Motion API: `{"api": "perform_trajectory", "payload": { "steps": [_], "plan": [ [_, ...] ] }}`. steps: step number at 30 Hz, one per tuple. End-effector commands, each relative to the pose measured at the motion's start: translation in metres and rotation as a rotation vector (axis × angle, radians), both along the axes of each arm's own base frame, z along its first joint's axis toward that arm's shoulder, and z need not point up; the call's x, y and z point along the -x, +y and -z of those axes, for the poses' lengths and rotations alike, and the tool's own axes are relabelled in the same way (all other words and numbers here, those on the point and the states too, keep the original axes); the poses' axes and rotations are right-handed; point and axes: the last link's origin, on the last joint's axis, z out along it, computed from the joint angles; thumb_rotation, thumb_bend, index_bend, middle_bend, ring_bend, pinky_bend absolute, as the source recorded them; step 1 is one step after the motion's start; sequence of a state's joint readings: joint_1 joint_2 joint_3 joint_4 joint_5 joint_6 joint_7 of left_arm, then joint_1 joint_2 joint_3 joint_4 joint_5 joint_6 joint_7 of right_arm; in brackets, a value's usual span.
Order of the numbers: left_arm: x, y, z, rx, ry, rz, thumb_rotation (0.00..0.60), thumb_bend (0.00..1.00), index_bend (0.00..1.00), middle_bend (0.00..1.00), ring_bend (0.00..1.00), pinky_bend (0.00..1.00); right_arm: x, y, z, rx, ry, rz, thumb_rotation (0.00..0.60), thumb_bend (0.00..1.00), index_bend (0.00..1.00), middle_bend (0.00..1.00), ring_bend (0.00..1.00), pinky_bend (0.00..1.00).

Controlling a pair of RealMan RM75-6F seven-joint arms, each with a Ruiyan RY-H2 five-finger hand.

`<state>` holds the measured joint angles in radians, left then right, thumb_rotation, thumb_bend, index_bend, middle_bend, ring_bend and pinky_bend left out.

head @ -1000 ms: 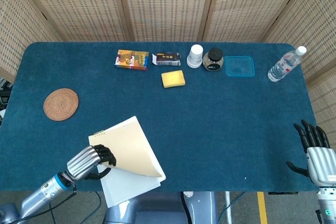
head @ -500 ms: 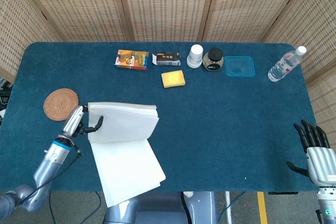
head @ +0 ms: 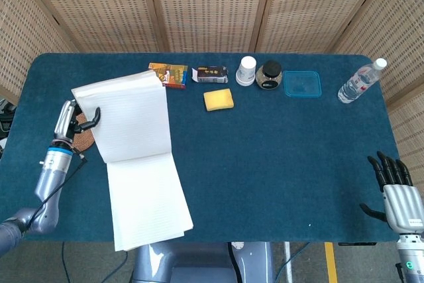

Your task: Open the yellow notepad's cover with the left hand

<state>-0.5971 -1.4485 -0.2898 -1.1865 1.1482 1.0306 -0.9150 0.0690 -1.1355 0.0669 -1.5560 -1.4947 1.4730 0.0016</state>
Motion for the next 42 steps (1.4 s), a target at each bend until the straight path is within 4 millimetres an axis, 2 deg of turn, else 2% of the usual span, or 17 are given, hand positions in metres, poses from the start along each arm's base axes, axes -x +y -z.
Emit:
{"api": "perform_trajectory", "payload": {
  "steps": [1,7,9,10,12,14,15,17,31,35,42],
  "plan": [
    [0.012,0.016,-0.001,-0.018,-0.064,-0.067,0.600,0.61,0.83,0.60,0.43,0.45,0.000,0.000,0.001,-0.001,0.002,0.002,0.600,0.00,0.00,0.00,0.00,0.00],
    [0.024,0.037,-0.002,-0.048,-0.091,-0.149,0.600,0.61,0.81,0.59,0.43,0.45,0.001,-0.002,0.004,-0.009,0.011,0.010,0.600,0.00,0.00,0.00,0.00,0.00],
    [0.026,0.041,0.000,-0.047,-0.095,-0.169,0.600,0.61,0.76,0.55,0.41,0.42,0.001,-0.002,0.005,-0.010,0.013,0.013,0.600,0.00,0.00,0.00,0.00,0.00],
    [0.027,0.044,0.002,-0.043,-0.084,-0.178,0.600,0.60,0.69,0.50,0.38,0.38,0.002,-0.003,0.005,-0.010,0.014,0.015,0.600,0.00,0.00,0.00,0.00,0.00],
    [0.029,0.045,0.006,-0.033,-0.046,-0.182,0.600,0.46,0.26,0.17,0.13,0.13,0.002,-0.003,0.005,-0.009,0.014,0.018,0.600,0.00,0.00,0.00,0.00,0.00],
    [0.031,0.048,0.004,-0.099,-0.053,-0.208,0.600,0.29,0.01,0.00,0.00,0.00,0.003,-0.003,0.005,-0.008,0.015,0.020,0.600,0.00,0.00,0.00,0.00,0.00],
    [0.032,0.048,0.002,-0.129,-0.040,-0.213,0.600,0.22,0.00,0.00,0.00,0.00,0.003,-0.003,0.005,-0.008,0.016,0.022,0.600,0.00,0.00,0.00,0.00,0.00],
    [0.033,0.048,0.000,-0.160,-0.032,-0.216,0.600,0.18,0.00,0.00,0.00,0.00,0.003,-0.003,0.005,-0.009,0.016,0.022,0.600,0.00,0.00,0.00,0.00,0.00],
    [0.041,0.039,-0.036,-0.259,-0.025,-0.191,0.600,0.17,0.00,0.00,0.00,0.00,0.001,-0.001,0.006,-0.016,0.010,0.009,0.600,0.00,0.00,0.00,0.00,0.00],
    [0.046,0.019,-0.044,-0.188,0.150,-0.106,0.600,0.16,0.00,0.00,0.00,0.00,0.001,-0.001,0.006,-0.016,0.006,0.010,0.600,0.00,0.00,0.00,0.00,0.00],
    [0.042,-0.026,-0.059,-0.152,0.484,0.024,0.600,0.06,0.00,0.00,0.00,0.00,0.001,-0.001,0.004,-0.013,-0.001,0.009,0.600,0.00,0.00,0.00,0.00,0.00]
  ]
}}
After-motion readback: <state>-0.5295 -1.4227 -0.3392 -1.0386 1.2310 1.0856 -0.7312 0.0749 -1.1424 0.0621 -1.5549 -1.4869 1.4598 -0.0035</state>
